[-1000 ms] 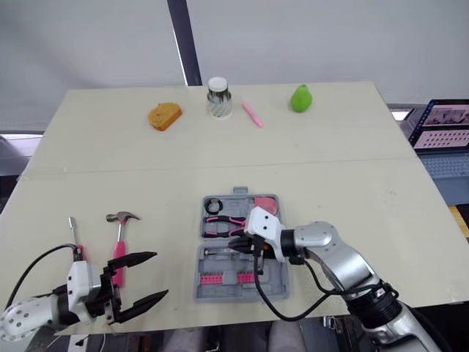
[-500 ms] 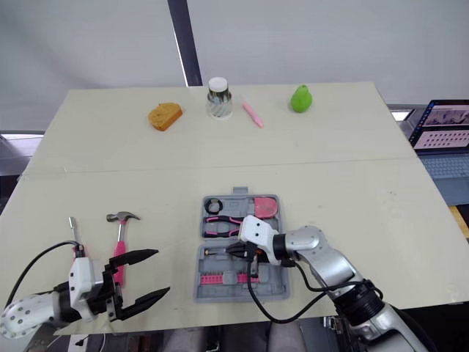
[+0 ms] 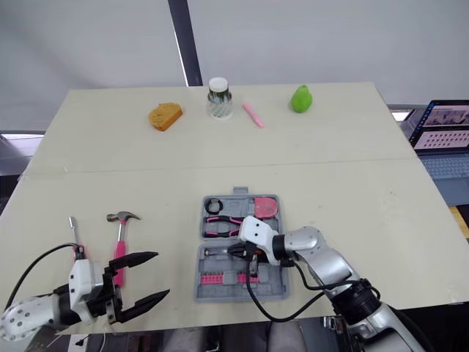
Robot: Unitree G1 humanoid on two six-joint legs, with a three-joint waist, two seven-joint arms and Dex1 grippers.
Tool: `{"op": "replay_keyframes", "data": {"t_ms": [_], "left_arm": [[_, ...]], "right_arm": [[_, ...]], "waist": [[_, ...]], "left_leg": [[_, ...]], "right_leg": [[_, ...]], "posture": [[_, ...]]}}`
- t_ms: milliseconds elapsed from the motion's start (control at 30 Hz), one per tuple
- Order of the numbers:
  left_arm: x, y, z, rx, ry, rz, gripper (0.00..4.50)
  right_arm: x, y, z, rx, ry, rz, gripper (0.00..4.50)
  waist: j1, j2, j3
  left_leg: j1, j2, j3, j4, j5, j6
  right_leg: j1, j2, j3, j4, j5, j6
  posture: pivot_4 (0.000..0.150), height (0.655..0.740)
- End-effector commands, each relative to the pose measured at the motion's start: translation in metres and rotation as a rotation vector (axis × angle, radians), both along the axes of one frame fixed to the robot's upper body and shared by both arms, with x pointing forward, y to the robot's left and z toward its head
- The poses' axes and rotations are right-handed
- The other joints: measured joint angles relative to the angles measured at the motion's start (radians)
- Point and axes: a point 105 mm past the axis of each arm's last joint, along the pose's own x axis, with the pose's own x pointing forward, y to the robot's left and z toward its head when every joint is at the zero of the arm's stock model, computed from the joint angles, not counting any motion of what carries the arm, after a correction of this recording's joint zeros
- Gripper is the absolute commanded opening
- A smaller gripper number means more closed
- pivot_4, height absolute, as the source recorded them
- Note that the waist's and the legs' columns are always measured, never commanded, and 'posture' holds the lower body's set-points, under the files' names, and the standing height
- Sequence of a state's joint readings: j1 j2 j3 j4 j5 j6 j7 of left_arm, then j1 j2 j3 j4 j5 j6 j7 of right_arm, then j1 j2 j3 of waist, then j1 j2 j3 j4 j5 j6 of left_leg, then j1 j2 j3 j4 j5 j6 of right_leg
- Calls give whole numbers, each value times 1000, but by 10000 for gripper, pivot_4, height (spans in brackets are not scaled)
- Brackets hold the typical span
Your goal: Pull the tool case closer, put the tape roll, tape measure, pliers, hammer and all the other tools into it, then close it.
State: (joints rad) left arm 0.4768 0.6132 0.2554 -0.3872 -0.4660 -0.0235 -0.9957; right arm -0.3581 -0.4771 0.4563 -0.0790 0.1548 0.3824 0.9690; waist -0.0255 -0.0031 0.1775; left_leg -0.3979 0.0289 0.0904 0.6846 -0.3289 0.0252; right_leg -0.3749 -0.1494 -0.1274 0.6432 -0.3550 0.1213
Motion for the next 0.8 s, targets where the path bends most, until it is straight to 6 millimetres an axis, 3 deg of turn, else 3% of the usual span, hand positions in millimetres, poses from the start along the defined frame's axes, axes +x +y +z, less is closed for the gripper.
{"op": "replay_keyframes", "data": {"t_ms": [33, 600, 800], "left_arm": [[-1, -5, 8, 0, -34, -18, 45000], [1, -9, 14, 0, -40, -14, 45000], [0, -9, 13, 0, -38, -15, 45000]], "right_arm": [[-2, 1, 0, -16, 14, 8, 199], [-6, -1, -18, -71, 189, -56, 199], [-10, 1, -11, -26, 193, -32, 199]], "waist": [[0, 0, 0], [0, -1, -1], [2, -1, -1]], "left_leg": [[0, 0, 0, 0, 0, 0], [5, 0, 0, 0, 0, 0], [7, 0, 0, 0, 0, 0]], "right_leg": [[0, 0, 0, 0, 0, 0], [4, 0, 0, 0, 0, 0], [6, -1, 0, 0, 0, 0]], "posture": [[1500, 6950], [1500, 6950], [1500, 6950]]}}
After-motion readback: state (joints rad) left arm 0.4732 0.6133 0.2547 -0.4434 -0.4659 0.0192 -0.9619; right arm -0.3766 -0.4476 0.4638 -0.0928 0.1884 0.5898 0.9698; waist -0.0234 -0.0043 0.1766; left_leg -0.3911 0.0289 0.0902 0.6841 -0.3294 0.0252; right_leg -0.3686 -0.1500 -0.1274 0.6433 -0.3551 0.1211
